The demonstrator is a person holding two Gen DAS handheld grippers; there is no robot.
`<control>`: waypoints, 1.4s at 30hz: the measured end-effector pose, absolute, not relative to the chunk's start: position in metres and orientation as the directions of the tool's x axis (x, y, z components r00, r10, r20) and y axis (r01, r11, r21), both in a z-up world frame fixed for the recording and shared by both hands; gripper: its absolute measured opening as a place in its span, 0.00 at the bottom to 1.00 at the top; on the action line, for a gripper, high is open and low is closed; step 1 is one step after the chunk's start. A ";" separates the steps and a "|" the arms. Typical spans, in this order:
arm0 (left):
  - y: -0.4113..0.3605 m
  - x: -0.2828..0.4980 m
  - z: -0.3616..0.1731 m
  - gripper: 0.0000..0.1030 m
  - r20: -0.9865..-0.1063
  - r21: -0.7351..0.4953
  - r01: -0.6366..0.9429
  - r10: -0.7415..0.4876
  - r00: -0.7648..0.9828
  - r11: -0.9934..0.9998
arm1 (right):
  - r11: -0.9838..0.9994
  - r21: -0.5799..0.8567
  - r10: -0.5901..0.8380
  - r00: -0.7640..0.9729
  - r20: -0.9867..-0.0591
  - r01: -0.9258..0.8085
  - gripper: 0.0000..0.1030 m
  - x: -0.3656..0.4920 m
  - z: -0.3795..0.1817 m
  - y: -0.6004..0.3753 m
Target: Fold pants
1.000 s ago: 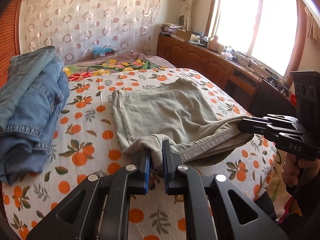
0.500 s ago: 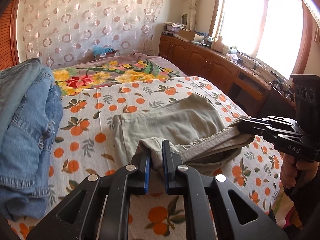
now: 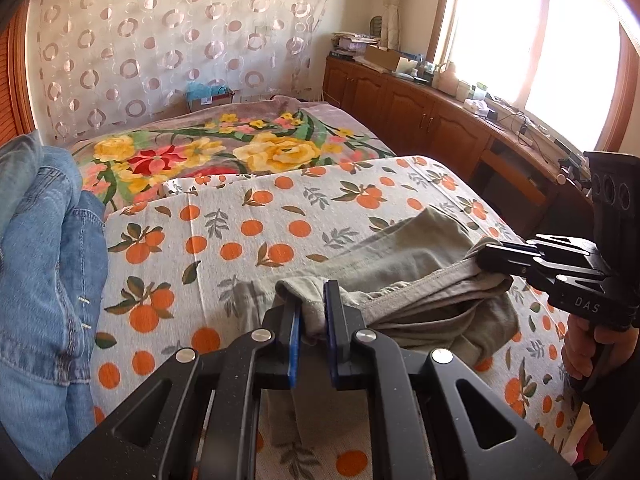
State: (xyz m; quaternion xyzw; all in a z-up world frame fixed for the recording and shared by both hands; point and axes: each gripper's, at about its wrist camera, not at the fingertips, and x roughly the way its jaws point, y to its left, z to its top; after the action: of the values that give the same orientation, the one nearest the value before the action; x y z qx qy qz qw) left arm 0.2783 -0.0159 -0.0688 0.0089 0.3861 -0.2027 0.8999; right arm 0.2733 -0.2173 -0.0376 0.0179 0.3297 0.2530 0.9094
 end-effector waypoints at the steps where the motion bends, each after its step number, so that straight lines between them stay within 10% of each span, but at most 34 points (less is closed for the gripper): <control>1: -0.016 0.281 -0.069 0.11 -0.699 -0.141 0.372 -0.358 0.619 0.918 | 0.872 0.199 0.470 0.654 -0.593 -0.447 0.10 0.277 -0.038 -0.216; 16: -0.008 0.297 -0.077 0.14 -0.680 -0.178 0.356 -0.376 0.629 0.917 | 0.905 0.179 0.411 0.687 -0.599 -0.386 0.31 0.293 -0.033 -0.222; 28: 0.004 0.287 -0.065 0.68 -0.650 -0.141 0.336 -0.343 0.678 0.931 | 0.907 0.127 0.388 0.681 -0.621 -0.402 0.41 0.269 -0.025 -0.229; 42: 0.003 0.289 -0.084 0.68 -0.666 -0.142 0.334 -0.340 0.664 0.932 | 0.896 0.081 0.365 0.619 -0.696 -0.437 0.50 0.282 -0.030 -0.212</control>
State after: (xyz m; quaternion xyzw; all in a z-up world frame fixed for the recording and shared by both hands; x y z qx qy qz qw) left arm 0.2893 0.0029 -0.0842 -0.0036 0.3658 -0.1848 0.9122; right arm 0.2823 -0.2119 -0.0304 -0.0481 0.3754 0.2230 0.8984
